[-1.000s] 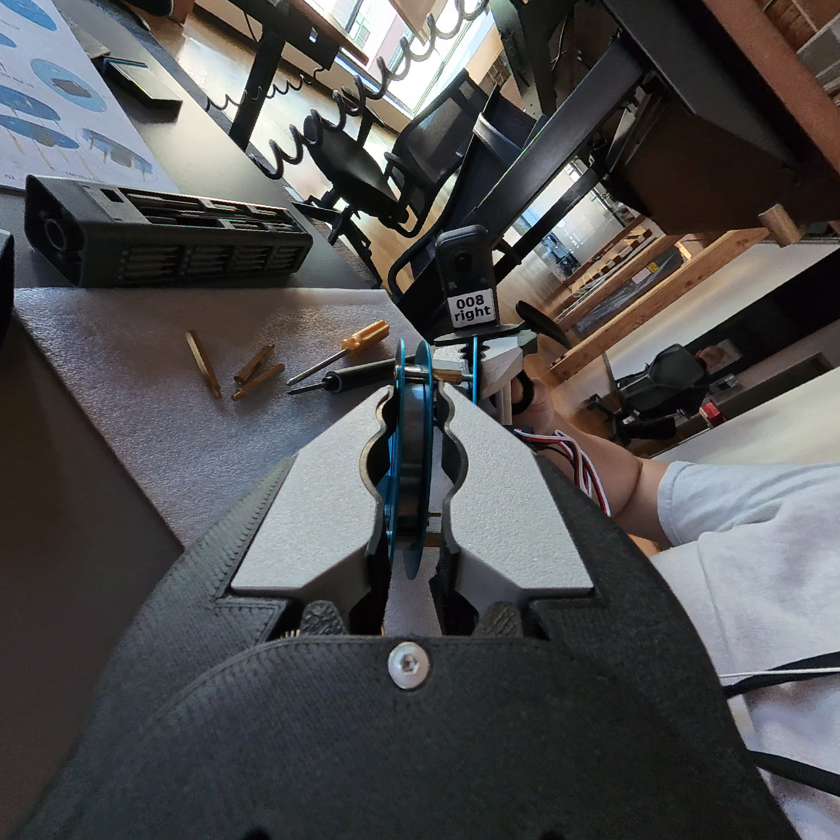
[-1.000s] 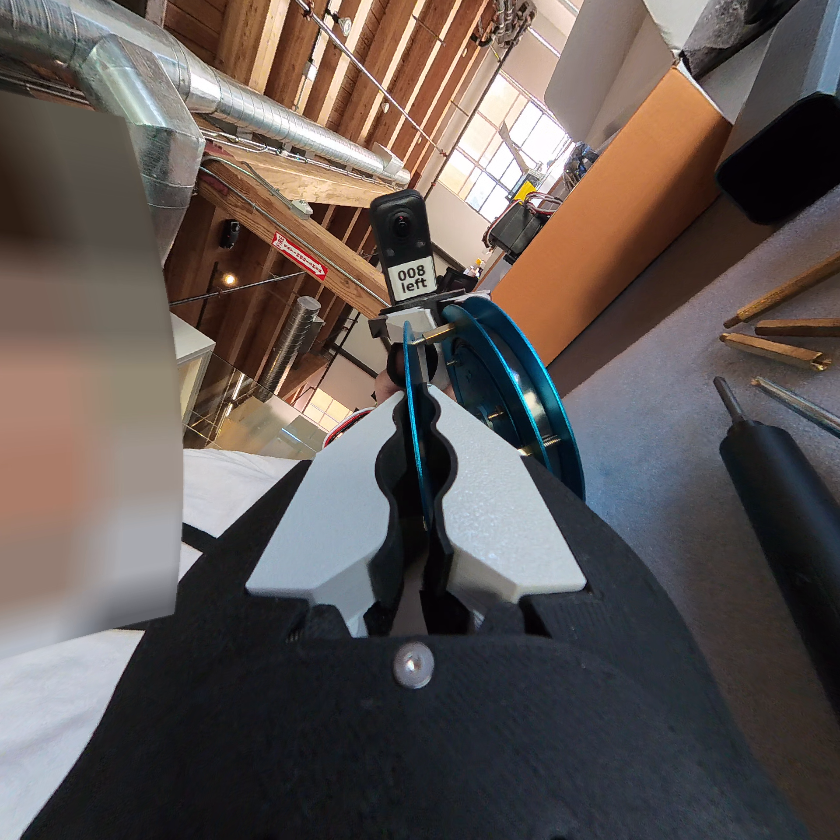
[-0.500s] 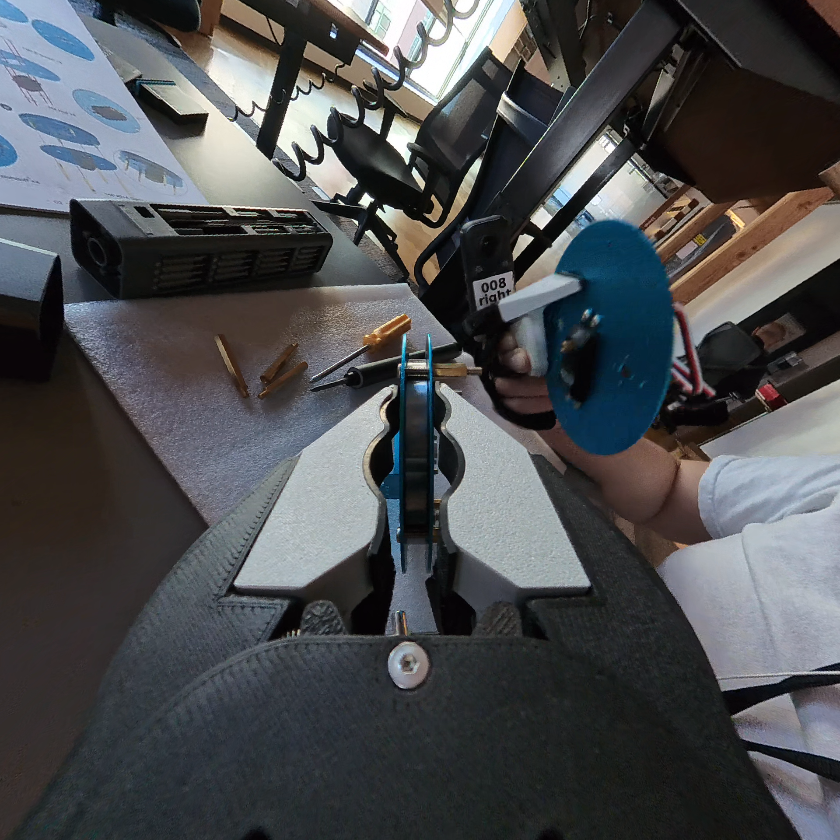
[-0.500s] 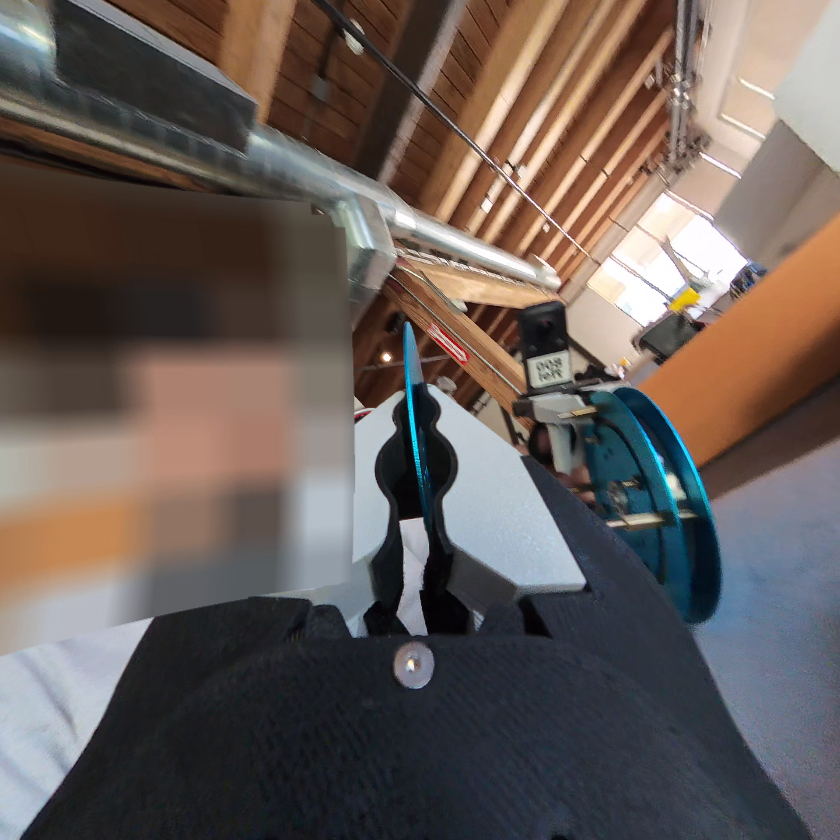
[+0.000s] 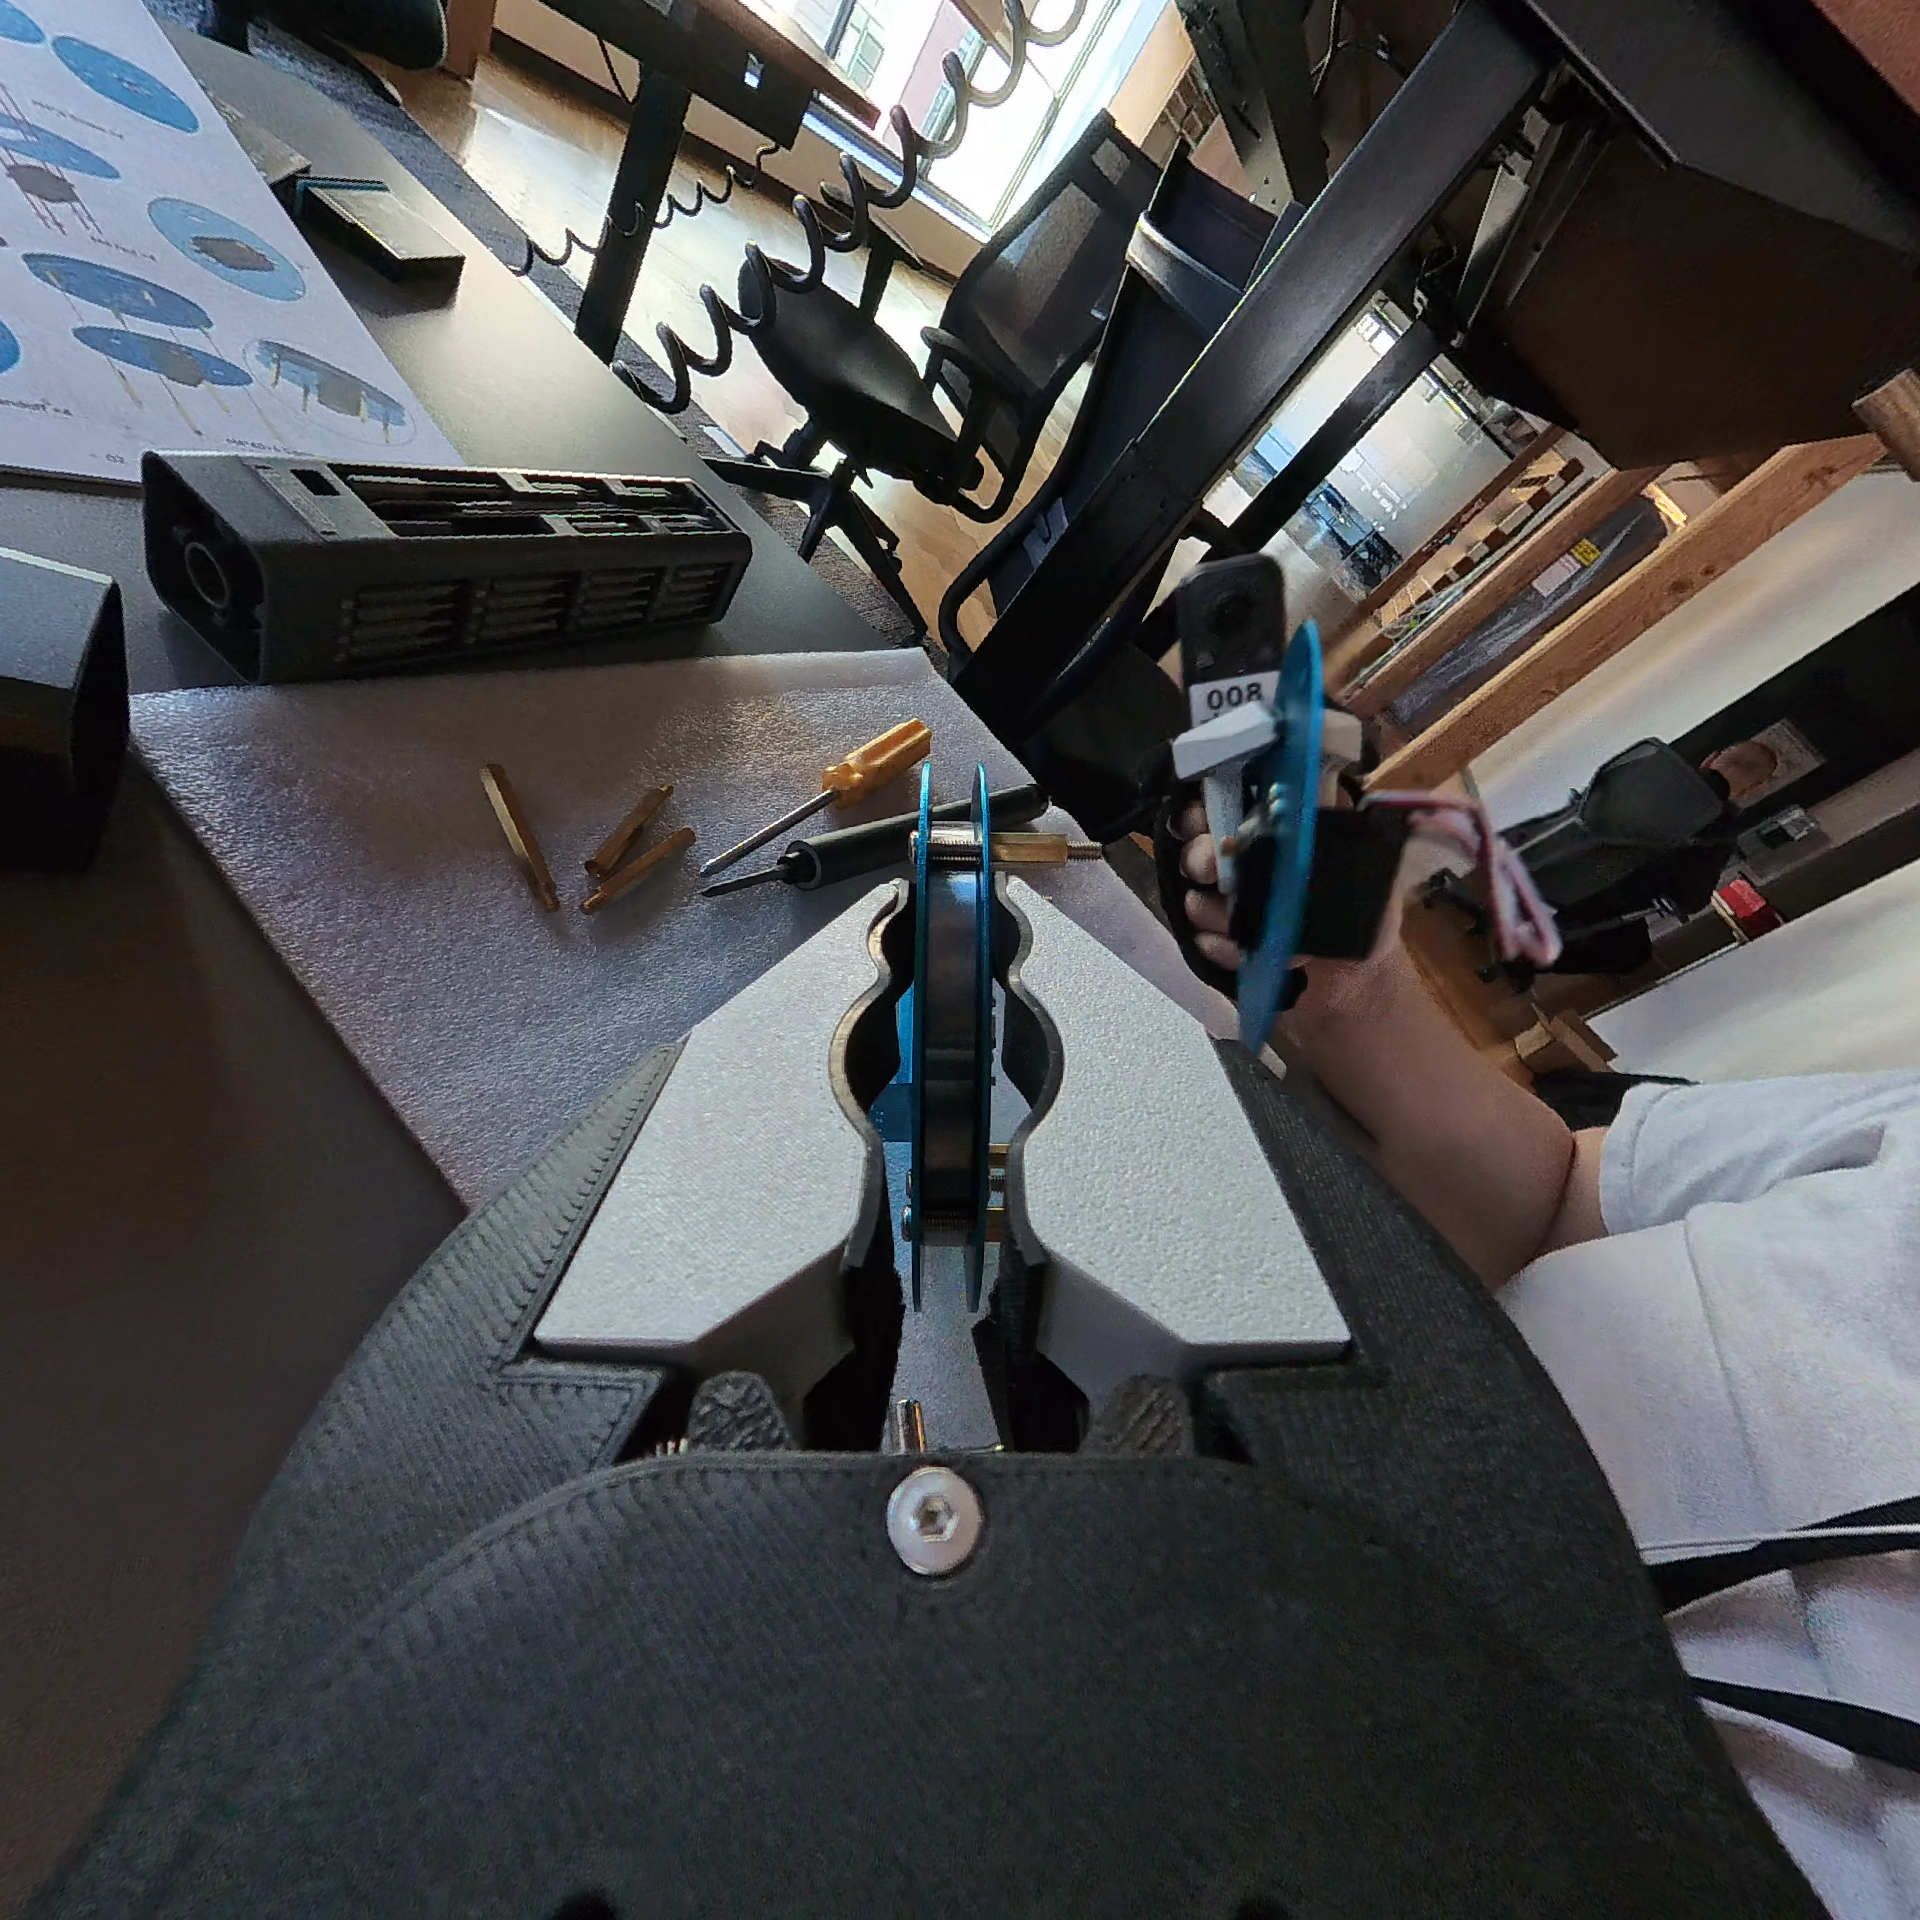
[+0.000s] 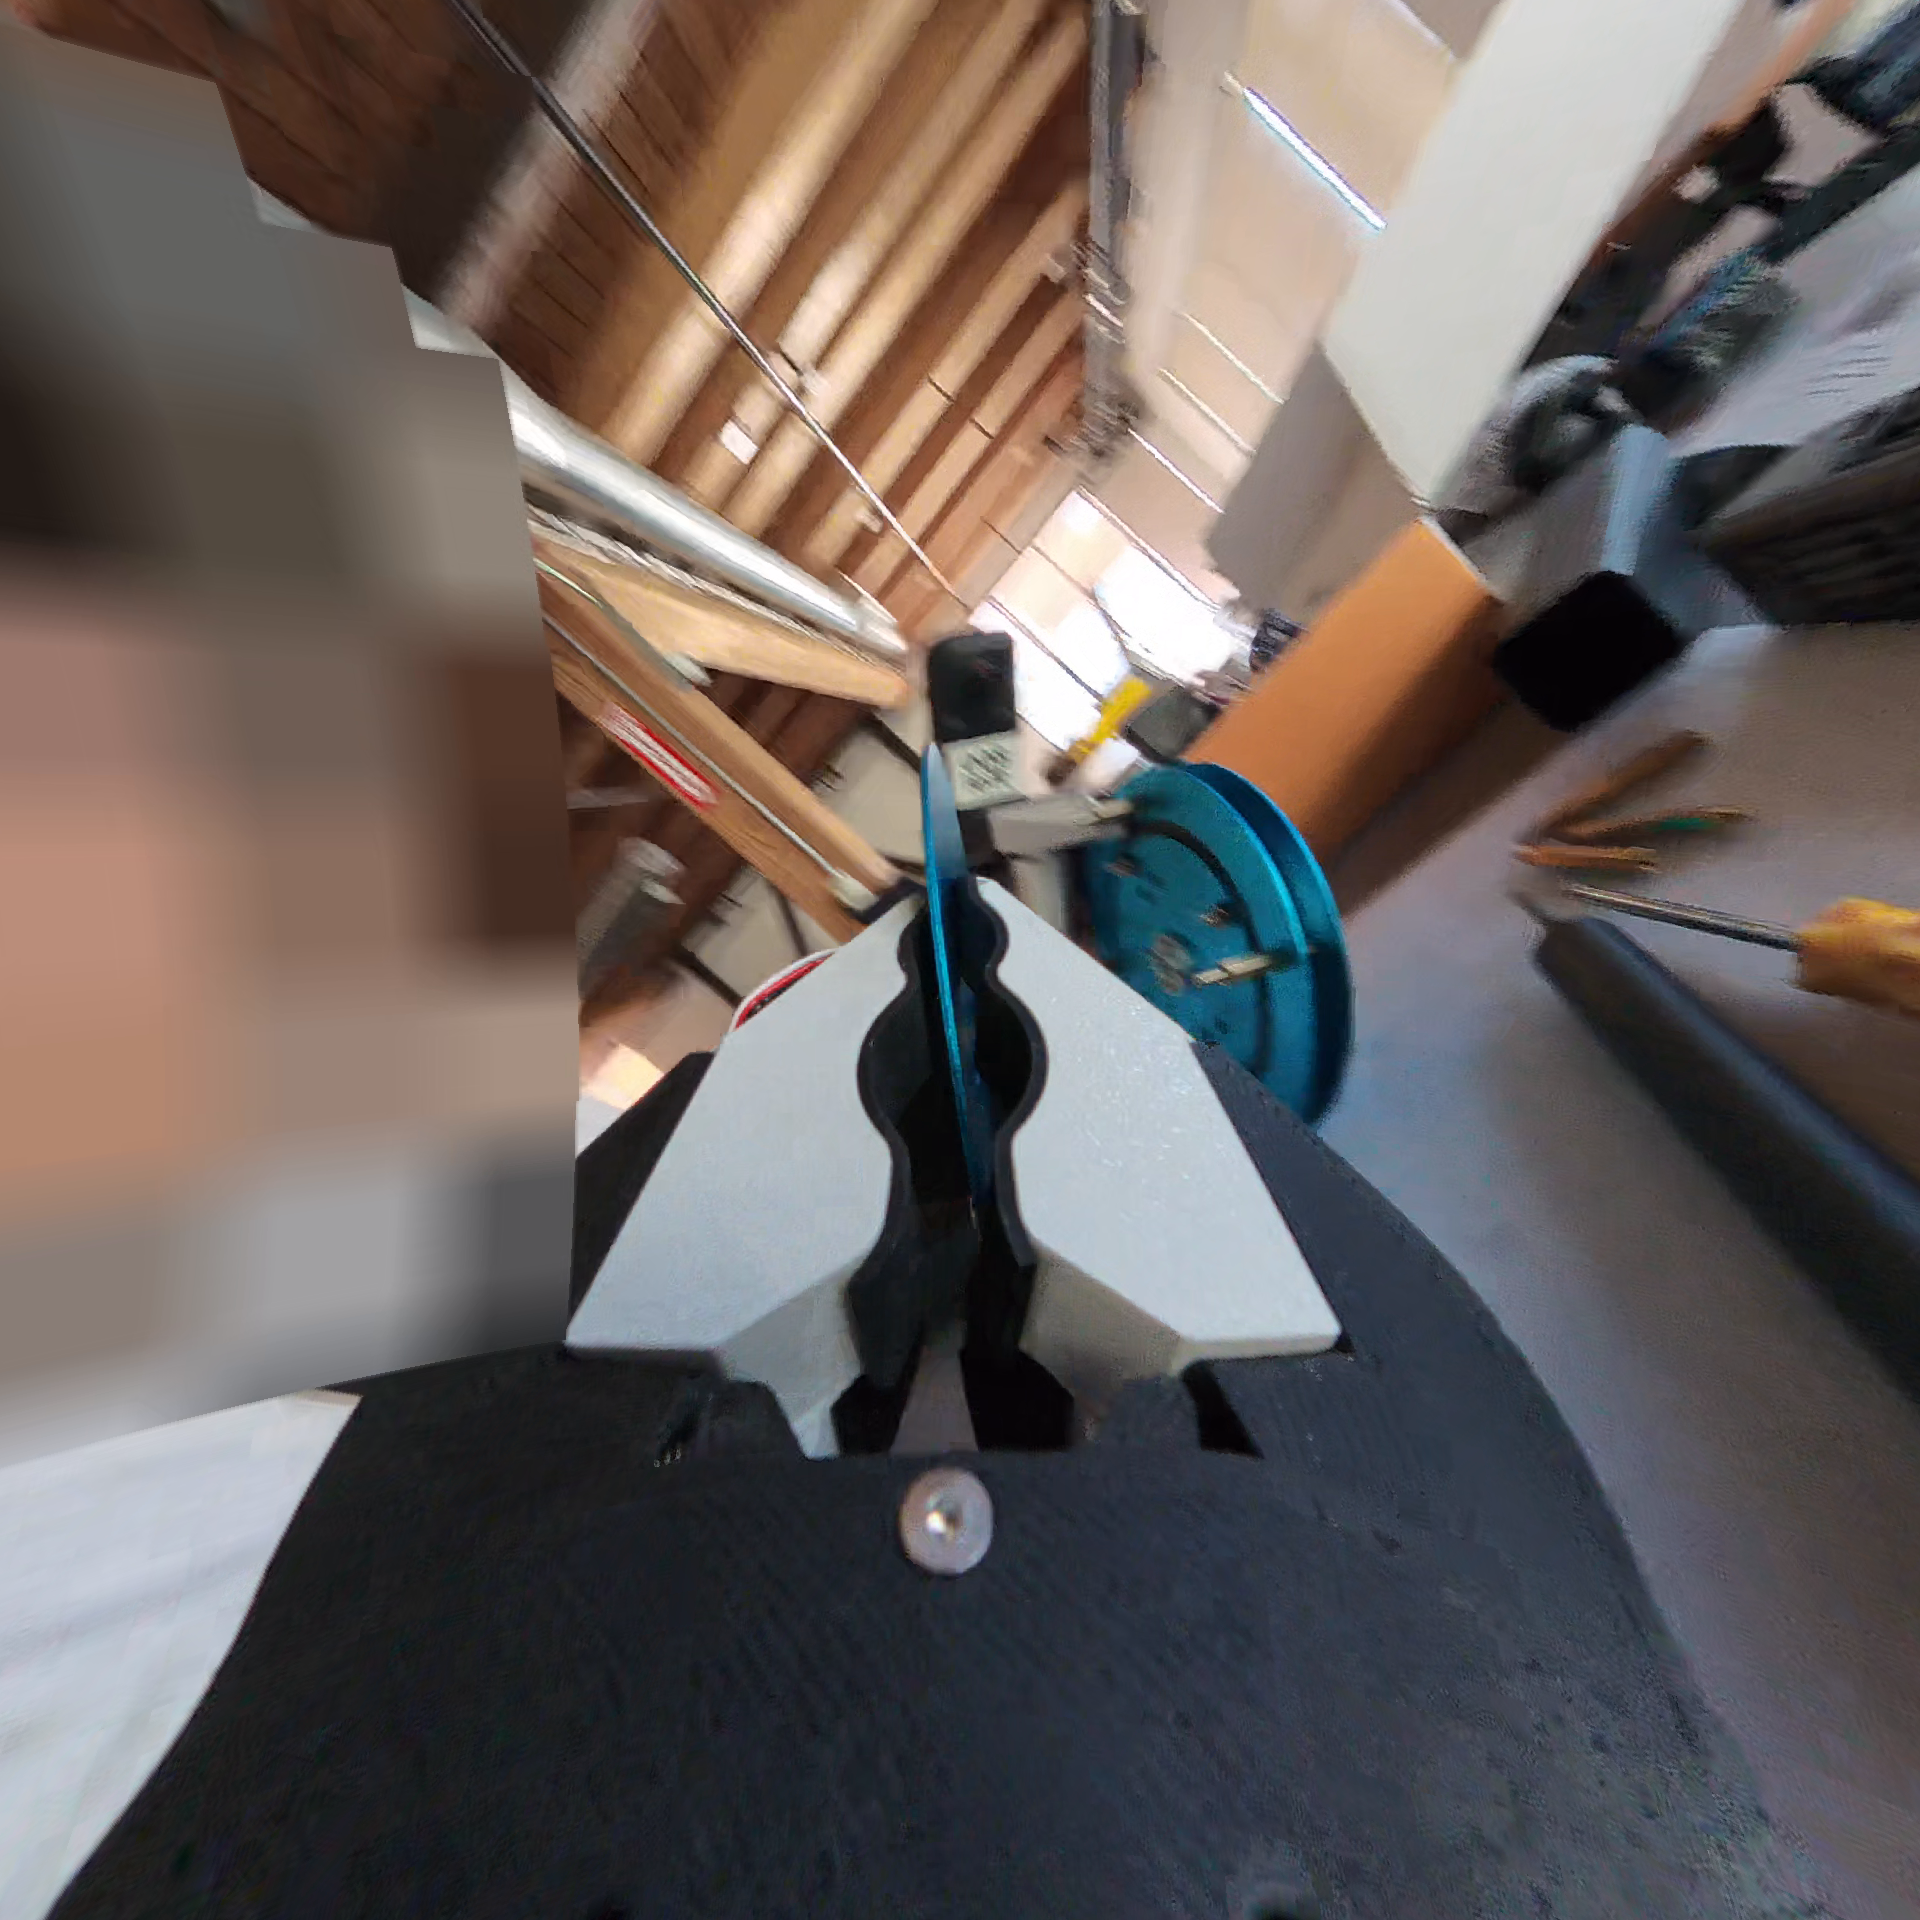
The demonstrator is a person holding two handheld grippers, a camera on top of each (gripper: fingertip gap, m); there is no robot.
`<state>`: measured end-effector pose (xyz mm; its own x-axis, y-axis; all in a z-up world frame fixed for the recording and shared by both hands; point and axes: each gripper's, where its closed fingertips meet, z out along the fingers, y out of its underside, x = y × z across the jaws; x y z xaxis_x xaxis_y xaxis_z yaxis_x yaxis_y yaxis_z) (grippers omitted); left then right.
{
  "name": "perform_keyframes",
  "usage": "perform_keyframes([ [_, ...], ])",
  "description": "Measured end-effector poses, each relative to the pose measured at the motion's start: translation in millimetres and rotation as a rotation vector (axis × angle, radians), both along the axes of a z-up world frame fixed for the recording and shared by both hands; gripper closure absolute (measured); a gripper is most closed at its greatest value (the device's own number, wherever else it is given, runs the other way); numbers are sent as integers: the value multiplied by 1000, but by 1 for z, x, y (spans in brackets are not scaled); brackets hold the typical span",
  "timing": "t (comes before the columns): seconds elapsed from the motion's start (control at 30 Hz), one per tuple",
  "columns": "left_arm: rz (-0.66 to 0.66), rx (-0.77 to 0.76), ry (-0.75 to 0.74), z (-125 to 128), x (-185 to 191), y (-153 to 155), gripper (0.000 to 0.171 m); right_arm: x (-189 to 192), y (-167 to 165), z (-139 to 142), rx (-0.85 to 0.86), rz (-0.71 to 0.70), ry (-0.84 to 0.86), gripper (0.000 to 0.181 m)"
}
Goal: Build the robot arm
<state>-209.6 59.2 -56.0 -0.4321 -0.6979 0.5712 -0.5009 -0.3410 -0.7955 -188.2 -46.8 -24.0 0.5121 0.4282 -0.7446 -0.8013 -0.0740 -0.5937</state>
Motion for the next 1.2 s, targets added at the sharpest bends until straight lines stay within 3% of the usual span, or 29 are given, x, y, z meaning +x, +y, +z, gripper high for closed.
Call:
perform_keyframes([
  [0.03, 1, -1, 1, 0, 0, 0, 160, -5, 3, -6, -58, -8, -86, 181],
  [0.23, 4, 0, 3, -1, 0, 1, 160, -46, 10, -37, -273, 40, -513, 181],
  [0.4, 3, 14, 0, -1, 0, 1, 160, -57, 1, -35, -355, 105, -606, 180],
  [0.67, 2, 26, 0, 0, -1, 0, 160, -59, -15, -39, -537, 135, -899, 181],
  [1.0, 2, 15, 5, -1, 0, 1, 160, -60, -17, -40, -516, 123, -935, 181],
  [1.2, -12, 25, -9, 0, -1, -2, 160, -41, -18, -43, -445, 91, -613, 181],
])
